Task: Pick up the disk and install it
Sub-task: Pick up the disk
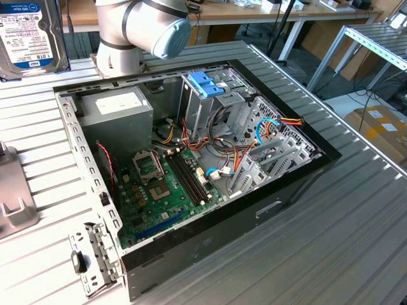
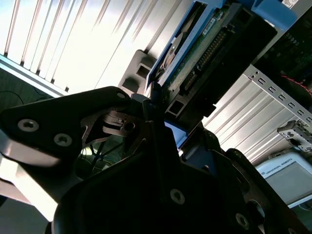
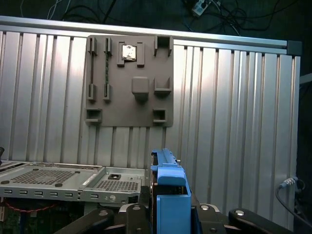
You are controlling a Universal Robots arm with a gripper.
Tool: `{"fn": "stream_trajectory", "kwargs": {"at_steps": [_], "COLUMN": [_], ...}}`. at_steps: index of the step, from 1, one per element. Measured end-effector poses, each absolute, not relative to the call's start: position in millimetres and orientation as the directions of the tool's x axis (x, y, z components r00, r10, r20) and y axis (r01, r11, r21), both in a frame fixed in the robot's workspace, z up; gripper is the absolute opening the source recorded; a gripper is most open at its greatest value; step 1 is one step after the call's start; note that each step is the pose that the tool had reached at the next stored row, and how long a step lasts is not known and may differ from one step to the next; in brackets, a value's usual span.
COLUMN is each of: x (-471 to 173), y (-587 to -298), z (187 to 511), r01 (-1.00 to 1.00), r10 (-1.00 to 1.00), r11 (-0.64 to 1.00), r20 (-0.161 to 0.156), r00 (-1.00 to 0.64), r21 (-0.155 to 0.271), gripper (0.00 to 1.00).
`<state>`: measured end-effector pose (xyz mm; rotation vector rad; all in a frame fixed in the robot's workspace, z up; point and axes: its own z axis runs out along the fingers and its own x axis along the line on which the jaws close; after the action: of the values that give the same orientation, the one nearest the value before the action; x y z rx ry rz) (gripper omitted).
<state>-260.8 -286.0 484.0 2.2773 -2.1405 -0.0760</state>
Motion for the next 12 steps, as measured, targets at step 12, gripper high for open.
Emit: {"fn": "stream_trajectory", "kwargs": {"at_steps": [12], "x": [-249], "y": [-286], "z": [484], "r01": [-0.997], "r10": [-0.998], "r11": [-0.062], "r20": [-0.025], "r00": [0.061], "r21": [0.044], "gripper": [0.37]}}
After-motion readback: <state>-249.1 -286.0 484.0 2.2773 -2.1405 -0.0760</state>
